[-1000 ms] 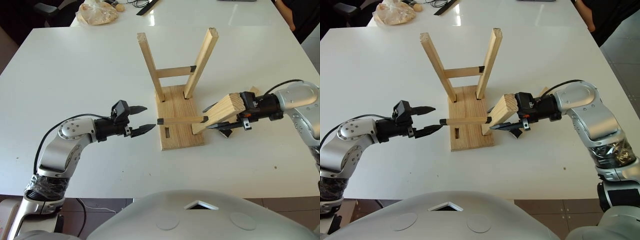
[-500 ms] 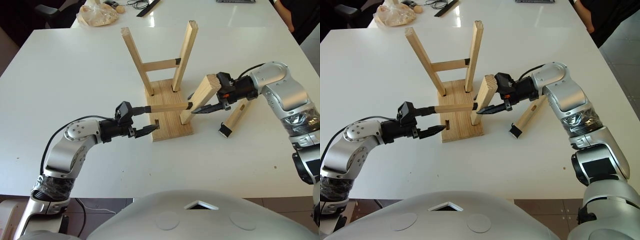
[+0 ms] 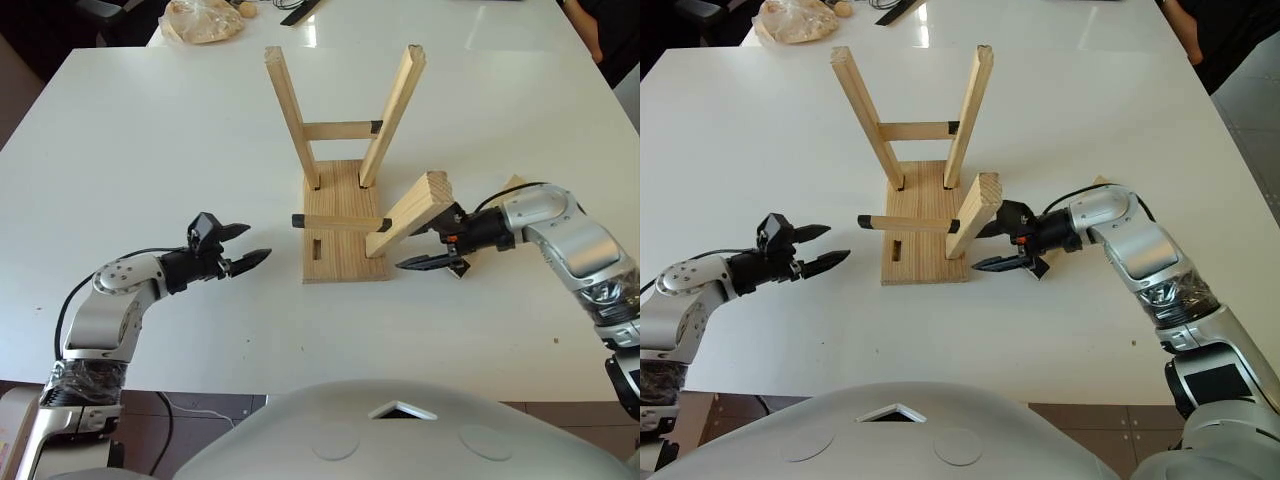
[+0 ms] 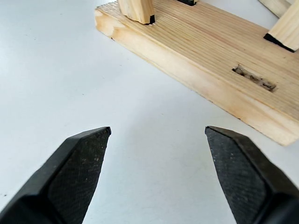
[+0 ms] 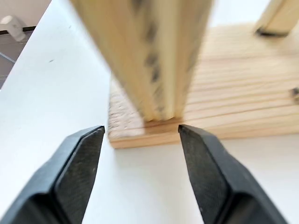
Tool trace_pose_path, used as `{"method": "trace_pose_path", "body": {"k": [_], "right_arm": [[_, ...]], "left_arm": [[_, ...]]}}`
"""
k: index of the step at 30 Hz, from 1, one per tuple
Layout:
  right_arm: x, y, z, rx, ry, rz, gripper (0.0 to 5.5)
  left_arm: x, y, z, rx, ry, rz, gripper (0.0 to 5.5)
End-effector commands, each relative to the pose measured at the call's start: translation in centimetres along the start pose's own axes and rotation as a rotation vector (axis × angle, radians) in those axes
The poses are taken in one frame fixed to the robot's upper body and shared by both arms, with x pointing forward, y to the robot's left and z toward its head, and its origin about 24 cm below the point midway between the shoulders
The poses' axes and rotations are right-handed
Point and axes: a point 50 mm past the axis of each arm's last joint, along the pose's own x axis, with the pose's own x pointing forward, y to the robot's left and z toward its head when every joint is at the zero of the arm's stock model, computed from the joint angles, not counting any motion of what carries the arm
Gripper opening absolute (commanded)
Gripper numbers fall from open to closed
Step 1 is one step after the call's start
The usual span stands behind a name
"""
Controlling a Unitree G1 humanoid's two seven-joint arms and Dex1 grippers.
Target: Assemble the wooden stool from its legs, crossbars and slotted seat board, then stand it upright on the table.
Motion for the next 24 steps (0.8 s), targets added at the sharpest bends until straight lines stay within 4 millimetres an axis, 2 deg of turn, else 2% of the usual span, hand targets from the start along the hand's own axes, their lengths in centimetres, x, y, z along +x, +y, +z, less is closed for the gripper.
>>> {"method": "trace_pose_path", "body": {"k": [1, 5, 10, 14, 19, 24], "right_arm": [[-1.7, 0.8, -0.1, -0.013, 0.023, -0.088, 2.89], [-3.7, 3.7, -1.5, -0.027, 0.104, -0.137, 2.89], [-5.0, 6.1, -3.9, 0.048, 0.2, -0.348, 2.89], [-5.5, 5.4, -4.0, 0.108, 0.103, -0.491, 2.89], [-4.8, 4.9, -3.7, 0.167, 0.012, -0.504, 2.89], [-3.3, 4.0, -5.7, 0.26, 0.034, -0.532, 2.89]], "left_arm": [[0.4, -0.1, 0.1, 0.038, 0.014, -0.012, 3.76], [0.2, -0.4, 0.0, 0.031, -0.006, 0.017, 3.76], [-0.9, -1.0, -1.0, 0.0, -0.02, 0.09, 3.76], [-1.1, -1.9, -0.7, -0.029, -0.058, 0.087, 3.76], [-1.0, -1.7, -0.2, -0.032, -0.068, 0.079, 3.76], [-0.7, -1.6, 0.1, -0.033, -0.073, 0.069, 3.76]]}}
